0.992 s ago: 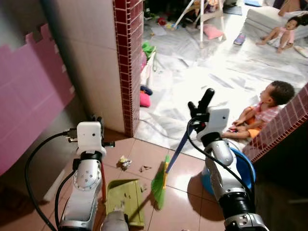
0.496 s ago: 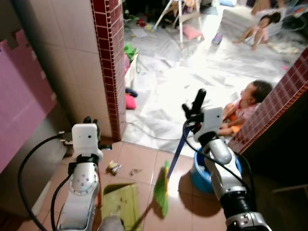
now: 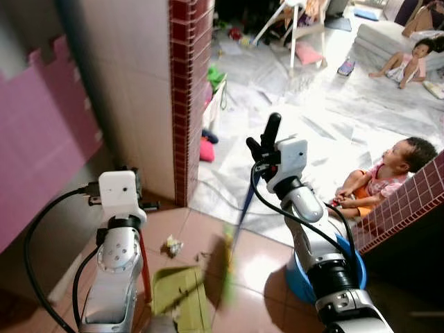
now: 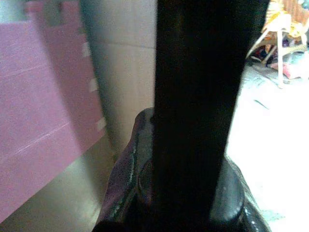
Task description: Sweep floor
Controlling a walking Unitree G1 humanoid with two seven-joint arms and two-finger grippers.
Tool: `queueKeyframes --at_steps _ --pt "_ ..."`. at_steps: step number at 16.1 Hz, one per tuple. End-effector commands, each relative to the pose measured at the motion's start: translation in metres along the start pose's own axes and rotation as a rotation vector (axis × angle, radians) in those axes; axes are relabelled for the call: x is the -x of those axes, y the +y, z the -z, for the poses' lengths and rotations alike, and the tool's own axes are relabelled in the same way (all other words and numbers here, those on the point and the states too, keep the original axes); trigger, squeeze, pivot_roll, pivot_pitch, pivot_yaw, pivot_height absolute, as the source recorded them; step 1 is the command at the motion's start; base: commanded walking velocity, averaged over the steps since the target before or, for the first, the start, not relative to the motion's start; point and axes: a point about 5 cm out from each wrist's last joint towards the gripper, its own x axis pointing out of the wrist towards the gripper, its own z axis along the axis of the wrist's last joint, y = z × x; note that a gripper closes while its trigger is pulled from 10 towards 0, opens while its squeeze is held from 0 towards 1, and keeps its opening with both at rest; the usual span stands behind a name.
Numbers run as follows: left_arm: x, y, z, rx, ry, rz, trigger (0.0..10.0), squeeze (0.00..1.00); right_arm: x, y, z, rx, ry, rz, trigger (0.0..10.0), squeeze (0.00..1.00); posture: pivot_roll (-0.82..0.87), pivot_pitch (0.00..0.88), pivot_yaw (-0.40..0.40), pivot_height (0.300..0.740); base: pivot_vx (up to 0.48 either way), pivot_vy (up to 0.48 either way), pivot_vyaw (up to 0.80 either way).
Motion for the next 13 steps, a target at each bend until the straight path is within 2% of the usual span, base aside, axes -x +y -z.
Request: queueKeyframes --at_steps 1,5,7,8,9,10,12,13 --pt "0.001 -0.008 -0.006 0.014 -0.017 0.029 10.0 0.00 0.005 -0.012 -0.004 0.039 -0.017 0.024 10.0 0.00 0.10 0.000 -0.088 0.740 0.000 0.360 0.00" --pt "0.000 -0.010 -0.007 0.013 -0.013 0.025 10.0 0.00 0.003 -0.009 -0.004 0.035 -0.020 0.010 10.0 0.00 0.10 0.000 -0.087 0.740 0.260 0.366 0.00" --pt "-0.001 -0.009 -0.008 0.014 -0.008 0.016 10.0 0.00 0.002 -0.008 -0.004 0.036 -0.021 0.002 10.0 0.00 0.10 0.000 -0.087 0.740 0.000 0.000 0.00" --pt "-0.001 -0.007 -0.009 -0.001 -0.010 0.004 10.0 0.00 0.003 -0.008 -0.004 0.038 -0.021 0.000 10.0 0.00 0.10 0.000 -0.086 0.740 0.000 0.000 0.00" --pt "0.000 -0.001 -0.010 -0.075 -0.025 -0.032 10.0 0.00 0.004 -0.008 -0.004 0.036 -0.023 -0.004 10.0 0.00 0.10 0.000 -0.086 0.740 0.000 0.000 0.00" --pt "-0.001 0.007 -0.011 -0.108 -0.027 -0.078 10.0 0.00 0.005 -0.008 -0.004 0.032 -0.024 -0.005 10.0 0.00 0.10 0.000 -0.085 0.740 0.000 0.000 0.00" --pt "-0.002 0.016 -0.012 -0.130 -0.025 -0.114 10.0 0.00 0.006 -0.009 -0.004 0.041 -0.027 -0.005 10.0 0.00 0.10 0.000 -0.084 0.740 0.000 0.000 0.00" --pt "-0.002 0.018 -0.011 -0.143 -0.021 -0.096 10.0 0.00 0.006 -0.009 -0.003 0.050 -0.011 -0.005 10.0 0.00 0.10 0.000 -0.082 0.740 0.000 0.000 0.00"
